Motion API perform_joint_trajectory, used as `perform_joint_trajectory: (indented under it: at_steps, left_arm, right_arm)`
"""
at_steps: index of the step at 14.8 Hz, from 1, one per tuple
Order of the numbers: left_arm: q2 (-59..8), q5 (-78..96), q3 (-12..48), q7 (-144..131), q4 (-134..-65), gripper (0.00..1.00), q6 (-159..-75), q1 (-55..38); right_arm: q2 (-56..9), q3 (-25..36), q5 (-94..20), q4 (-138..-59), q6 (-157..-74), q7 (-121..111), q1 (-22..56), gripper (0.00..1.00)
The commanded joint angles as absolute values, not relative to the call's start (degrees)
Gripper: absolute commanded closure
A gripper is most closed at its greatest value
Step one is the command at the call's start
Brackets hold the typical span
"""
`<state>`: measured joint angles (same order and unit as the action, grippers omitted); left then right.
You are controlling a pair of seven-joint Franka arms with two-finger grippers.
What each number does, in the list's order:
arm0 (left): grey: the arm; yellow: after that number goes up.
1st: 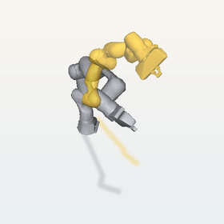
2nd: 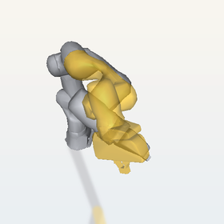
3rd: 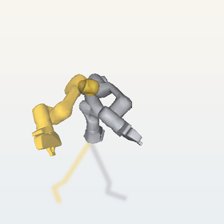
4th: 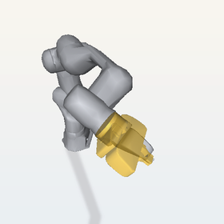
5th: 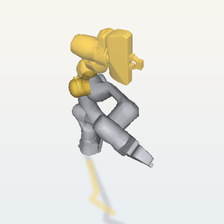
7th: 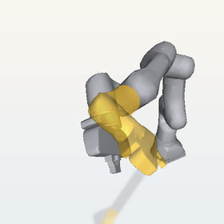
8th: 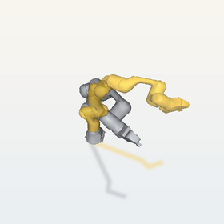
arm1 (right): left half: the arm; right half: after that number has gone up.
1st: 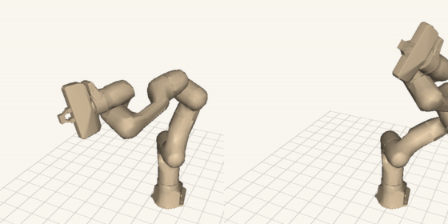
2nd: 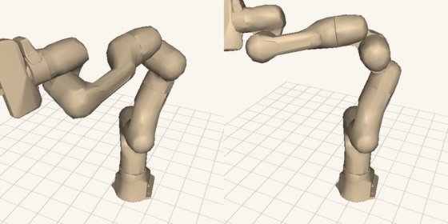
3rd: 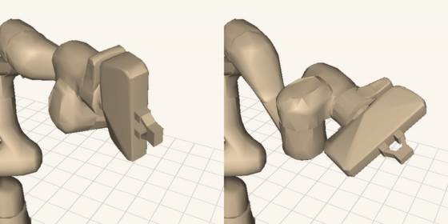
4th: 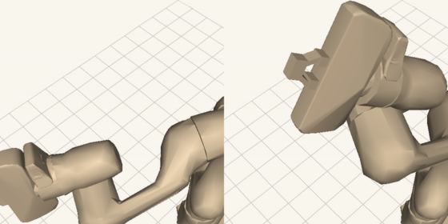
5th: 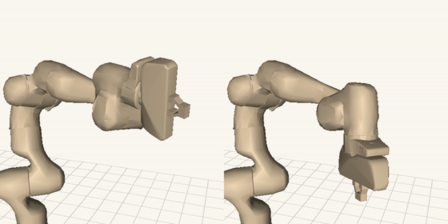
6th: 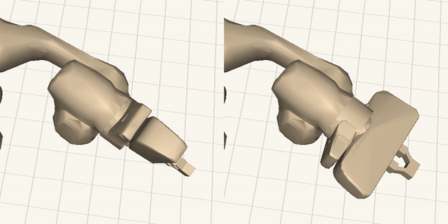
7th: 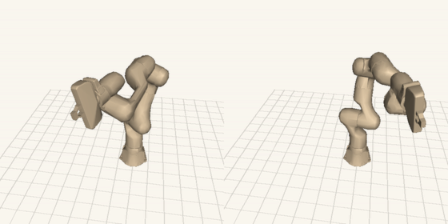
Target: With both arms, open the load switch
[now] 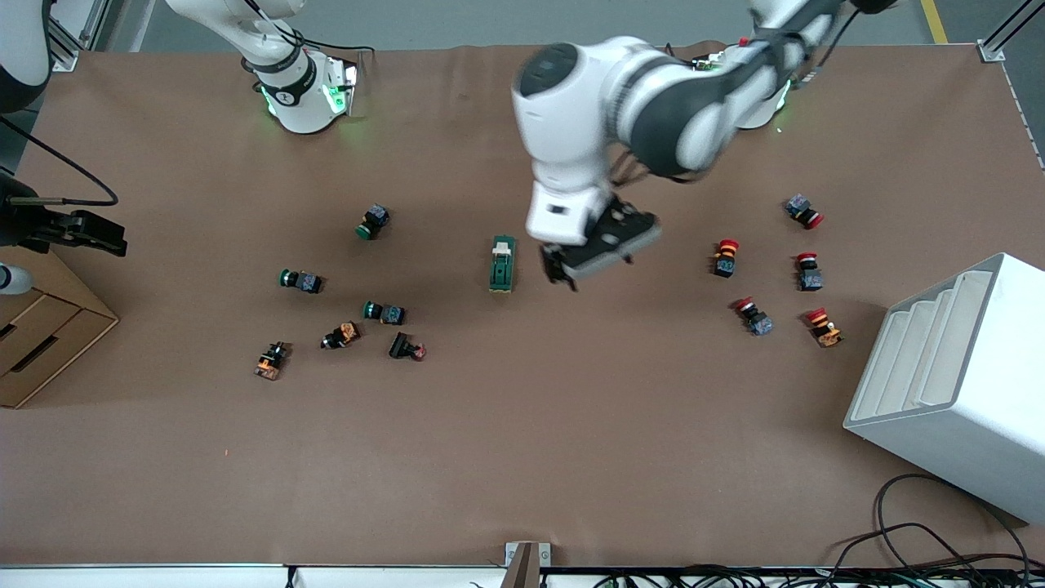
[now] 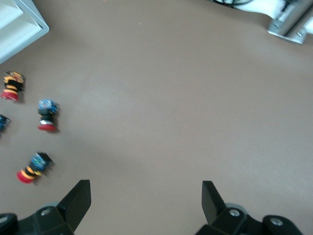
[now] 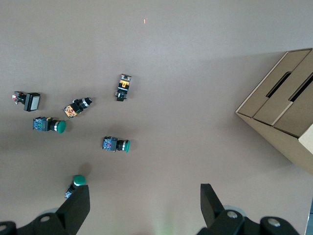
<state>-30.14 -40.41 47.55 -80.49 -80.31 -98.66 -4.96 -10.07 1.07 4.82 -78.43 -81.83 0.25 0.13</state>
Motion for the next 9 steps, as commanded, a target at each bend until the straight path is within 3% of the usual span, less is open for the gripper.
perform_joint_trajectory:
  at_steps: [1,3,6,9]
  left_arm:
    - [-28.8,-36.4,48.0,-72.5,-78.1,0.00,-98.1,0.2]
    - [-26.1,-30.2,46.5,-64.9,-77.3,0.00,-98.1,3.1]
    - [-19.2,-16.7,33.7,-52.0,-77.4,0.00,-98.1,3.0]
    - [-13.8,-9.2,24.6,-38.4,-78.3,0.00,-96.2,3.1]
  right_arm:
    - [-9.1,0.6,-0.7,-78.9,-81.7,-0.6,-3.8,0.00]
    - [-9.2,0.3,-0.7,-78.8,-81.7,-0.7,-4.2,0.00]
    - [-9.3,0.3,0.5,-78.1,-81.6,-0.7,-3.8,0.00]
    - [-9.3,0.3,0.3,-77.9,-81.7,-3.7,-3.7,0.00]
